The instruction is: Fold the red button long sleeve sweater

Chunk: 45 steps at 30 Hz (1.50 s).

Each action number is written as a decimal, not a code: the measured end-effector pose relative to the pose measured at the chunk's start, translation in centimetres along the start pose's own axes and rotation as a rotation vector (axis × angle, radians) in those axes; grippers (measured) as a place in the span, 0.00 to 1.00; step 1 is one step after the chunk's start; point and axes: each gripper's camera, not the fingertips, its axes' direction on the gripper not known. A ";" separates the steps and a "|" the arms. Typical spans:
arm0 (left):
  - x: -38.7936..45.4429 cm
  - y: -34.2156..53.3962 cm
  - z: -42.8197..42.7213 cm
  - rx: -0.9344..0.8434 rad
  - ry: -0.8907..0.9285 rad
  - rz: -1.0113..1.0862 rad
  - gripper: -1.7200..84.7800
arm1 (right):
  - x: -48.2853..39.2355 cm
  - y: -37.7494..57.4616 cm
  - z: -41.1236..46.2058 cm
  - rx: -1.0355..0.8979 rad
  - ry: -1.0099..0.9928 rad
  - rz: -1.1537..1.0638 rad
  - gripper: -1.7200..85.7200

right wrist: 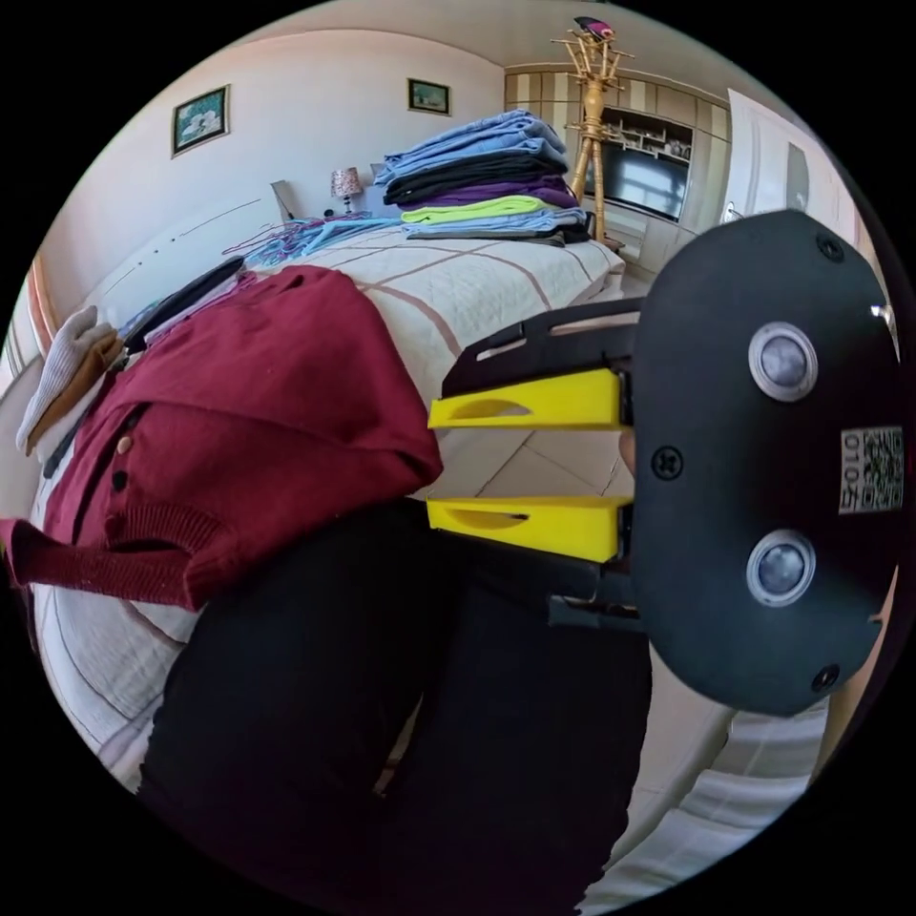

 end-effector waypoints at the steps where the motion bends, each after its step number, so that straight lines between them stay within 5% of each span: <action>1: -0.3 0.2 -0.1 0.003 0.002 -0.007 0.02 | -0.1 -0.1 0.0 0.004 0.012 0.000 0.13; 11: -3.1 1.7 -1.2 0.013 -0.010 -0.029 0.02 | 0.3 -1.0 -2.0 0.143 0.039 0.000 0.07; 20: -5.0 5.3 -6.9 0.072 -0.064 -0.019 0.02 | 9.4 5.4 -10.5 0.360 -0.120 0.301 0.04; 26: -4.7 7.9 -13.2 0.141 -0.183 -0.019 0.02 | 11.8 6.3 -17.6 0.428 -0.073 0.240 0.03; 37: -1.1 12.5 -20.7 0.112 -0.084 0.084 0.02 | 11.2 11.0 -25.6 0.443 -0.215 0.130 0.04; 45: -12.1 13.3 -15.5 0.141 -0.022 -0.214 0.02 | 20.2 7.2 -21.7 0.428 -0.387 0.189 0.04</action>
